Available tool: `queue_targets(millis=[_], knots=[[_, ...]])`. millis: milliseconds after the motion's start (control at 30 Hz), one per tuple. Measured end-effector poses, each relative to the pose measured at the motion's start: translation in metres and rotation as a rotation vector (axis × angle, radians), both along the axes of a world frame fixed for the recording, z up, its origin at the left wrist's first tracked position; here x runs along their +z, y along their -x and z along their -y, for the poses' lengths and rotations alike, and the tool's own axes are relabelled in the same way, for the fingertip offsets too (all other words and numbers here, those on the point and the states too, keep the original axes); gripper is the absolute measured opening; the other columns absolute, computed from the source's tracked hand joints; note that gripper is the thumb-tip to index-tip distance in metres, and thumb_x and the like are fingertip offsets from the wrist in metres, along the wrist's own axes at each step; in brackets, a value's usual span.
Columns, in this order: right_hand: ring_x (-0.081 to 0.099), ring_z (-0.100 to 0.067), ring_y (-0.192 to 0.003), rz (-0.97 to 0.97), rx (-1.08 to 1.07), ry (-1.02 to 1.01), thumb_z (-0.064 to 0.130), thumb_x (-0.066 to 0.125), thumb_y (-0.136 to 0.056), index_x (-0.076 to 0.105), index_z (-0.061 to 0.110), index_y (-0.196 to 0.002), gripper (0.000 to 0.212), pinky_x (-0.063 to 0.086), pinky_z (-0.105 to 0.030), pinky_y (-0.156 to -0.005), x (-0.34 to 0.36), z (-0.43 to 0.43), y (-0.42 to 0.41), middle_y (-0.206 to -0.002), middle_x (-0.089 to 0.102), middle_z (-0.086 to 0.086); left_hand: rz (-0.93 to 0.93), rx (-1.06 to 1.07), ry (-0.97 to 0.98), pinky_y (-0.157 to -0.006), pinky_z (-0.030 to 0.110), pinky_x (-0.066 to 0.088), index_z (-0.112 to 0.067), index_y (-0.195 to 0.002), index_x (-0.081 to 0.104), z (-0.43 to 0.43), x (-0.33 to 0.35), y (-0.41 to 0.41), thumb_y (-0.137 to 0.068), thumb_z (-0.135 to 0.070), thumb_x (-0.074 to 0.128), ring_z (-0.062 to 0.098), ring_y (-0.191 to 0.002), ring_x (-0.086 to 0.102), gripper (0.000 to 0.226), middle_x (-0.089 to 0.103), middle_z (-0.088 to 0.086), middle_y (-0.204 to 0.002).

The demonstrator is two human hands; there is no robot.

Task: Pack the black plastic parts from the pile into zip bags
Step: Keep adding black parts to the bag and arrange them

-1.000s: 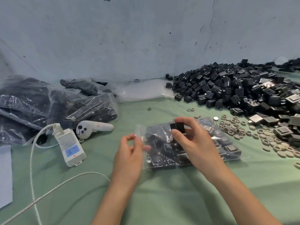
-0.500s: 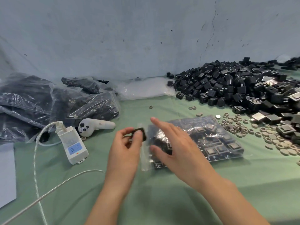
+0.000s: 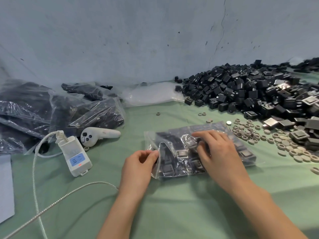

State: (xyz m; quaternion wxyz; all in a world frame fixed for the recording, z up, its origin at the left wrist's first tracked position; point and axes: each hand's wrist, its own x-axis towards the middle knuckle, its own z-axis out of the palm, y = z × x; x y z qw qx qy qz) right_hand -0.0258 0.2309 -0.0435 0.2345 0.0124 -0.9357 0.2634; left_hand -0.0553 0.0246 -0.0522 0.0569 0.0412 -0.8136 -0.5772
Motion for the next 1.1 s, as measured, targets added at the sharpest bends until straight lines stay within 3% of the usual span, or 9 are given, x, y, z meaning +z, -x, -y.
queue_targets(millis=[133,200,267,467,633,733,833,967,1100], knots=[[0.05,-0.015,-0.117,-0.01,-0.001,0.031,0.023,0.047,-0.095,0.063,0.025,-0.124,0.033,0.038,-0.037,-0.107,-0.001,0.001,0.002,-0.122,0.062,0.009,0.0,-0.052,0.028,-0.057,0.029,0.036,-0.008,-0.059,0.054,-0.005,0.003,-0.008,-0.097,-0.047,0.053,0.013,-0.053,0.039,0.055,0.048,-0.004,-0.052],[0.049,-0.014,-0.117,-0.013,-0.005,0.054,0.024,0.046,-0.095,0.063,0.025,-0.124,0.034,0.038,-0.036,-0.107,0.0,0.001,0.002,-0.121,0.061,0.01,-0.013,-0.079,0.059,-0.052,0.019,0.038,-0.014,-0.063,0.059,-0.006,0.003,-0.011,-0.092,-0.052,0.059,0.007,-0.049,0.046,0.047,0.054,-0.011,-0.05],[0.05,-0.015,-0.117,-0.017,-0.014,0.068,0.022,0.048,-0.095,0.064,0.024,-0.123,0.032,0.038,-0.036,-0.106,0.0,0.0,0.003,-0.121,0.061,0.009,-0.045,-0.066,0.112,-0.057,0.01,0.042,-0.022,-0.079,0.066,-0.008,0.002,-0.016,-0.088,-0.044,0.068,0.0,-0.062,0.06,0.024,0.068,-0.014,-0.067],[0.049,-0.015,-0.119,-0.016,-0.048,0.097,0.022,0.049,-0.096,0.063,0.027,-0.123,0.031,0.037,-0.039,-0.107,0.001,-0.008,0.001,-0.122,0.061,0.01,-0.052,0.042,0.072,-0.066,0.022,0.044,-0.025,-0.092,0.054,-0.012,0.001,-0.012,-0.094,-0.029,0.06,-0.001,-0.077,0.066,0.008,0.073,-0.016,-0.076],[0.051,-0.015,-0.118,-0.007,-0.063,0.123,0.028,0.044,-0.093,0.063,0.028,-0.122,0.034,0.038,-0.041,-0.108,0.001,-0.018,-0.002,-0.12,0.06,0.01,-0.066,0.005,0.026,-0.065,0.018,0.041,-0.023,-0.093,0.049,-0.014,0.0,-0.011,-0.099,-0.023,0.054,0.0,-0.077,0.066,0.007,0.073,-0.021,-0.075],[0.051,-0.014,-0.118,0.012,-0.033,0.114,0.03,0.046,-0.094,0.064,0.029,-0.119,0.031,0.037,-0.041,-0.107,0.001,-0.021,-0.002,-0.12,0.06,0.011,-0.038,-0.031,-0.071,-0.047,0.015,0.038,-0.019,-0.098,0.048,-0.018,0.004,-0.012,-0.099,-0.021,0.052,0.021,-0.061,0.053,0.004,0.075,-0.017,-0.081],[0.049,-0.012,-0.119,0.031,0.066,0.041,0.037,0.052,-0.094,0.067,0.032,-0.116,0.027,0.036,-0.038,-0.108,0.001,-0.018,-0.002,-0.12,0.059,0.014,-0.027,-0.051,-0.115,-0.039,0.013,0.031,-0.018,-0.101,0.048,-0.022,0.005,-0.013,-0.099,-0.024,0.053,0.007,-0.037,0.036,0.009,0.076,-0.015,-0.083],[0.047,-0.01,-0.125,0.063,0.199,-0.065,0.047,0.053,-0.092,0.067,0.034,-0.12,0.034,0.032,-0.037,-0.113,-0.002,-0.011,0.0,-0.13,0.057,0.013,-0.062,0.007,-0.064,-0.056,0.004,0.039,-0.016,-0.096,0.054,-0.025,0.002,-0.009,-0.093,-0.033,0.065,-0.011,-0.058,0.054,0.021,0.067,-0.005,-0.083],[0.044,-0.006,-0.126,0.077,0.258,-0.075,0.054,0.055,-0.092,0.063,0.036,-0.125,0.038,0.028,-0.037,-0.116,-0.006,-0.01,0.003,-0.133,0.054,0.017,-0.046,-0.022,-0.112,-0.059,0.004,0.042,-0.014,-0.097,0.055,-0.025,-0.001,-0.006,-0.096,-0.023,0.061,-0.005,-0.076,0.064,0.01,0.074,-0.005,-0.093]])
